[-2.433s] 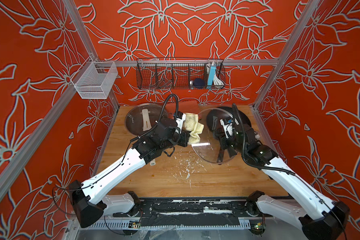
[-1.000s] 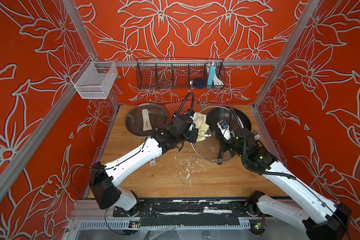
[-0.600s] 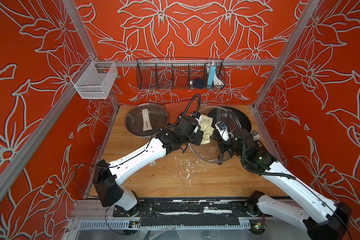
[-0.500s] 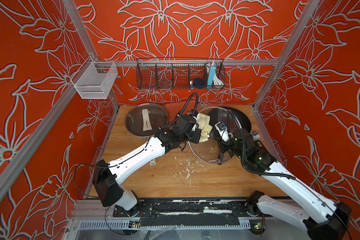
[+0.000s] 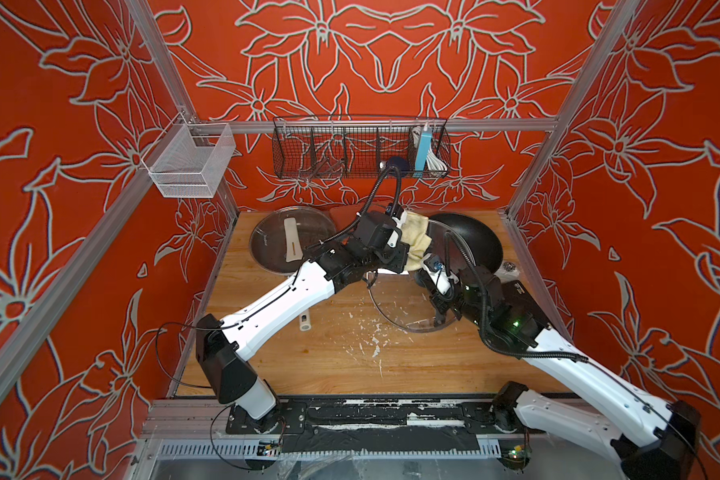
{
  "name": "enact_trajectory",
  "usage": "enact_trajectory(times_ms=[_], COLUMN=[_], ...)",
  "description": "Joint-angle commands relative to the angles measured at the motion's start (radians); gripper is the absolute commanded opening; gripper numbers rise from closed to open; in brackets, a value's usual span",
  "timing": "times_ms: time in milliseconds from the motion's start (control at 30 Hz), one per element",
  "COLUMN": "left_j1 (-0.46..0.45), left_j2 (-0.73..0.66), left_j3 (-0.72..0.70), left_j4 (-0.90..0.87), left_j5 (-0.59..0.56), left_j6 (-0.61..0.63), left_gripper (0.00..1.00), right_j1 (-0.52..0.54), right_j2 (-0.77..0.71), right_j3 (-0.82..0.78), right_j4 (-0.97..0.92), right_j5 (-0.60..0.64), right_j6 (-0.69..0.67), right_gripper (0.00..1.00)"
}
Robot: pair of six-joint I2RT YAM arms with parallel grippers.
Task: Wipe the pot lid with a cloth
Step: Wipe the pot lid.
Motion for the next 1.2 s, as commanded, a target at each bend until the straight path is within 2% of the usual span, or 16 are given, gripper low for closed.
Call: enact_trajectory(times_ms=[0,233,533,800,967,1167], left_j1=[-0.005,0.050,0.070,-0.003,-0.044,-0.052], left_j2=[0.032,0.014,0.095,0.188,0.274,0.310], left_j3=[0.027,0.022,0.178,0.309,0.425,0.459], left_j4=[-0.065,-0.070,-0.194,-0.257,-0.369,-0.430], left_j5=[0.019,0.023,0.104,0.104,0.110,0.090], left_j6=[0.030,0.035,0.150,0.249,0.296,0.302], left_gripper=[0.00,0.00,0.00,0.00,0.00,0.00], right_j1=[0.014,0.038,0.119,0.167,0.189,0.197], right_j2=[-0.045,-0.046,-0.021,0.033,0.063,0.076], right_j3=[0.005,-0.030,-0.063,-0.024,-0.007,0.002], right_j4=[0.226,0.266,0.305,0.304,0.319,0.351], right_j5=[-0.006,-0.013,0.047,0.131,0.154,0.173], right_j6=[-0.085,-0.196,-0.404,-0.490,-0.523,-0.527], right_gripper=[0.00,0.00,0.00,0.00,0.00,0.00])
